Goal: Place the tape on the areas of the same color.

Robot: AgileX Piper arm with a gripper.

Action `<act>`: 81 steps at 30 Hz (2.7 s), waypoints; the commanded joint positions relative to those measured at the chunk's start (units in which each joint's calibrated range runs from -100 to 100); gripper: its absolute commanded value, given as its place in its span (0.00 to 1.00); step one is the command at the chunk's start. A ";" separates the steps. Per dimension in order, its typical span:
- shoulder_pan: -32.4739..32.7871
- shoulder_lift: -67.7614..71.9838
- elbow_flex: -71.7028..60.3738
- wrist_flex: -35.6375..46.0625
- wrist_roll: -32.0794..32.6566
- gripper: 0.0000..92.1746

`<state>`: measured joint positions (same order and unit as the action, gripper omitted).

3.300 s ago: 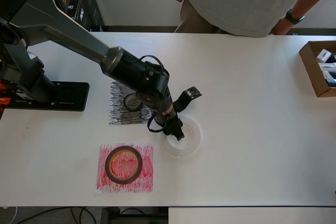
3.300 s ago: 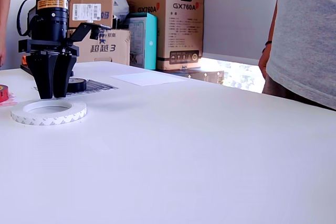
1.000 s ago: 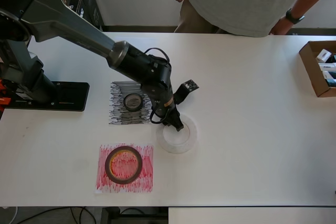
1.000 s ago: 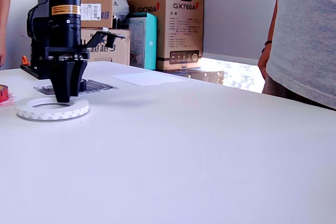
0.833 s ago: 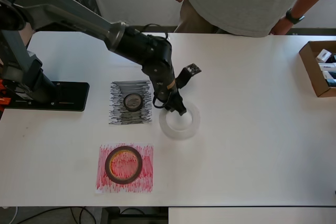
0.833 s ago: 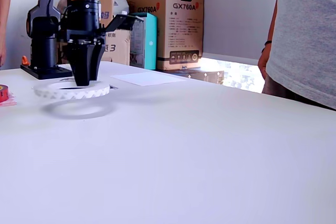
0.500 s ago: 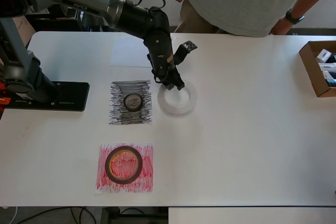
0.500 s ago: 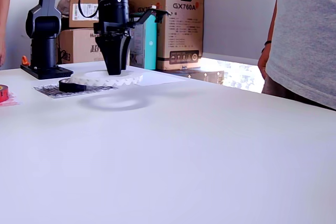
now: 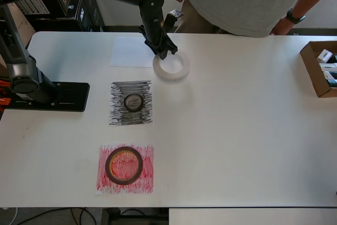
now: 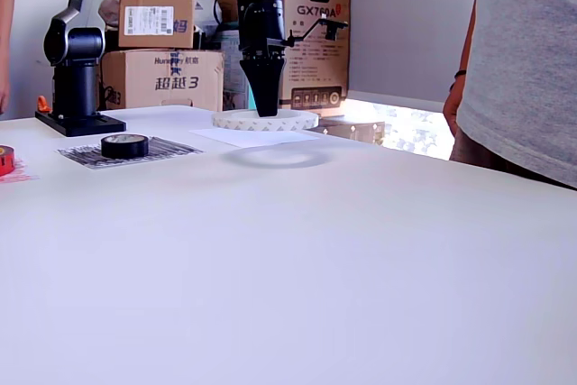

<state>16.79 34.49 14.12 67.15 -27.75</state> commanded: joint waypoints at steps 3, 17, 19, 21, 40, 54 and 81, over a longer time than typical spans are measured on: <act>7.06 -9.61 4.28 3.91 1.65 0.30; 9.66 -19.24 20.45 -1.78 1.73 0.30; 9.66 -19.24 21.36 -1.86 1.73 0.30; 9.66 -18.59 21.91 -2.11 1.73 0.30; 14.40 -18.40 24.18 -5.76 4.76 0.30; 16.84 -18.31 24.63 -7.97 6.64 0.30; 16.45 -12.79 22.73 -8.14 6.72 0.30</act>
<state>33.08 21.93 36.88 59.30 -21.00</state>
